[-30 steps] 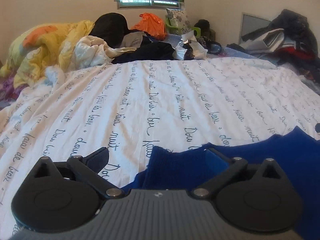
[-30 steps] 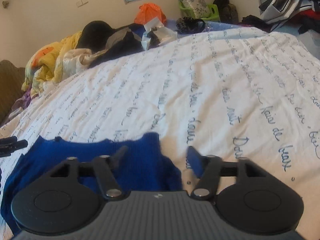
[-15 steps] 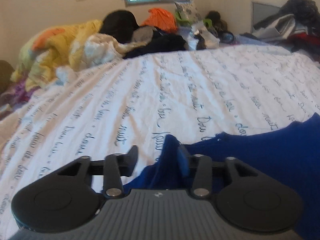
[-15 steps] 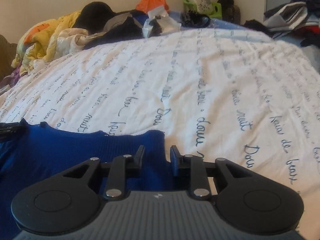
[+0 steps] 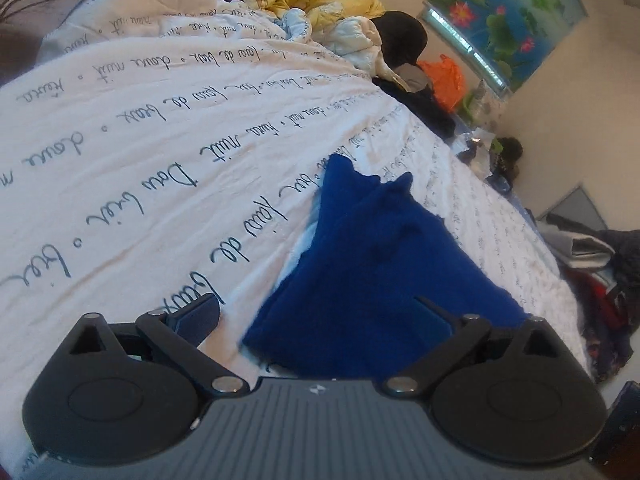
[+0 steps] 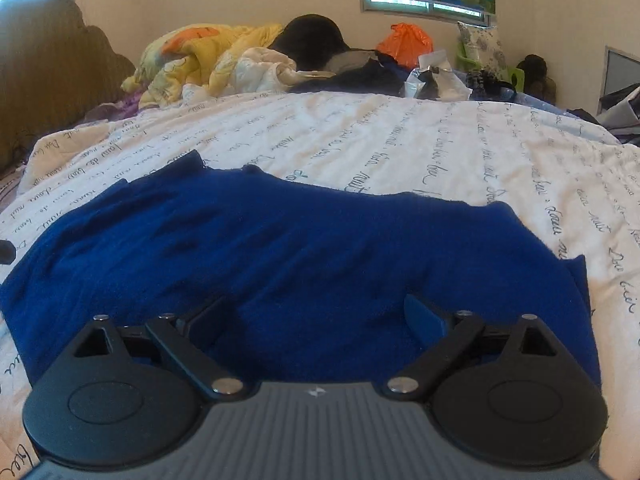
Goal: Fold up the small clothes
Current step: 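Grasp the sweater corner with the left gripper while the right tool moves above it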
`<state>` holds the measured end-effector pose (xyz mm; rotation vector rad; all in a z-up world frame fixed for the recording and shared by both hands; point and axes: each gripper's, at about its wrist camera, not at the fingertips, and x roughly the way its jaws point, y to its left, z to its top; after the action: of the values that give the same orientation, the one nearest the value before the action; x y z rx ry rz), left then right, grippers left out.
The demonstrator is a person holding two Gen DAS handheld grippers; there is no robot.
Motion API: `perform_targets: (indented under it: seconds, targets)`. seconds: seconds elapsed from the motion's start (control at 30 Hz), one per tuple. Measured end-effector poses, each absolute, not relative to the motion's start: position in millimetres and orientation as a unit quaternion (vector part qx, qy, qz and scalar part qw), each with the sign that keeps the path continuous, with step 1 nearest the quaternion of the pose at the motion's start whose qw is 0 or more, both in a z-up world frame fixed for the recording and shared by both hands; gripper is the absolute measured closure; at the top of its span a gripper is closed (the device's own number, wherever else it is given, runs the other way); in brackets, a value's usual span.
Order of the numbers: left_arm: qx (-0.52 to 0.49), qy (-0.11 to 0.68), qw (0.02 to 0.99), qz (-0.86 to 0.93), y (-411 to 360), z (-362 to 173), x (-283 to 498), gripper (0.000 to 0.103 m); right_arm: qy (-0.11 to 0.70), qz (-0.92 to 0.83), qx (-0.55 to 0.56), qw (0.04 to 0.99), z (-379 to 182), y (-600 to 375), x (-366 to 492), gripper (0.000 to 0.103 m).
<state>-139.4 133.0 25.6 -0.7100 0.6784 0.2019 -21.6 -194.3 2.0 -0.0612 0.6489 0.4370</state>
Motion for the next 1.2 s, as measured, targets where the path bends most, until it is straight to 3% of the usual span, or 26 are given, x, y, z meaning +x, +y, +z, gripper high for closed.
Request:
perform_targets:
  seconds: [0.2,0.27,0.3,0.33,0.37,0.4,0.43,0.5,0.53,0.77,0.8,0.83,0.87,0.93,1.0,1.07,1.13,1.2]
  targets:
    - [-0.406,0.321,0.853,0.070,120,19,-129,0.002,0.314,0.220,-0.002,0.924,4,-202,-22,0.007]
    - [-0.427,0.321,0.841,0.080,122,19,-127,0.008,0.312,0.221,0.005,0.924,4,-204,-22,0.007]
    - [-0.423,0.324,0.841,0.090,122,20,-125,0.019,0.311,0.221,0.008,0.924,3,-204,-22,0.007]
    - [-0.410,0.329,0.844,0.106,121,21,-122,0.038,0.310,0.221,0.009,0.925,3,-205,-22,0.007]
    - [-0.393,0.337,0.847,0.121,119,23,-120,0.051,0.310,0.221,0.010,0.925,3,-205,-22,0.007]
    - [-0.360,0.353,0.853,0.133,115,24,-116,0.072,0.310,0.221,0.011,0.925,3,-205,-22,0.007]
    - [-0.329,0.367,0.859,0.137,112,27,-111,0.081,0.310,0.222,0.012,0.925,3,-206,-22,0.007]
    - [-0.301,0.379,0.864,0.141,108,29,-108,0.083,0.310,0.224,0.018,0.924,3,-207,-22,0.007]
    - [-0.290,0.382,0.866,0.144,106,30,-106,0.090,0.310,0.226,0.023,0.923,3,-209,-21,0.007]
    - [-0.193,0.387,0.886,0.167,74,42,-101,0.089,0.307,0.247,0.089,0.915,2,-227,-18,0.007]
    - [-0.198,0.390,0.883,0.168,74,41,-103,0.073,0.307,0.249,0.096,0.914,2,-229,-18,0.007]
    - [-0.210,0.393,0.880,0.164,76,39,-104,0.036,0.306,0.251,0.101,0.913,2,-230,-18,0.007]
    - [-0.233,0.395,0.874,0.158,81,35,-106,0.015,0.306,0.253,0.105,0.912,2,-231,-18,0.007]
    - [-0.278,0.376,0.866,0.178,92,31,-115,0.001,0.306,0.255,0.109,0.911,2,-232,-17,0.007]
    - [-0.312,0.366,0.860,0.172,100,31,-117,0.003,0.306,0.256,0.112,0.910,1,-232,-17,0.007]
    - [-0.320,0.360,0.858,0.180,105,32,-117,0.012,0.306,0.259,0.117,0.909,1,-233,-17,0.007]
    - [-0.331,0.356,0.855,0.179,108,32,-116,0.047,0.306,0.261,0.122,0.907,1,-234,-16,0.007]
    - [-0.337,0.355,0.854,0.177,110,32,-113,0.050,0.307,0.263,0.127,0.906,0,-235,-16,0.007]
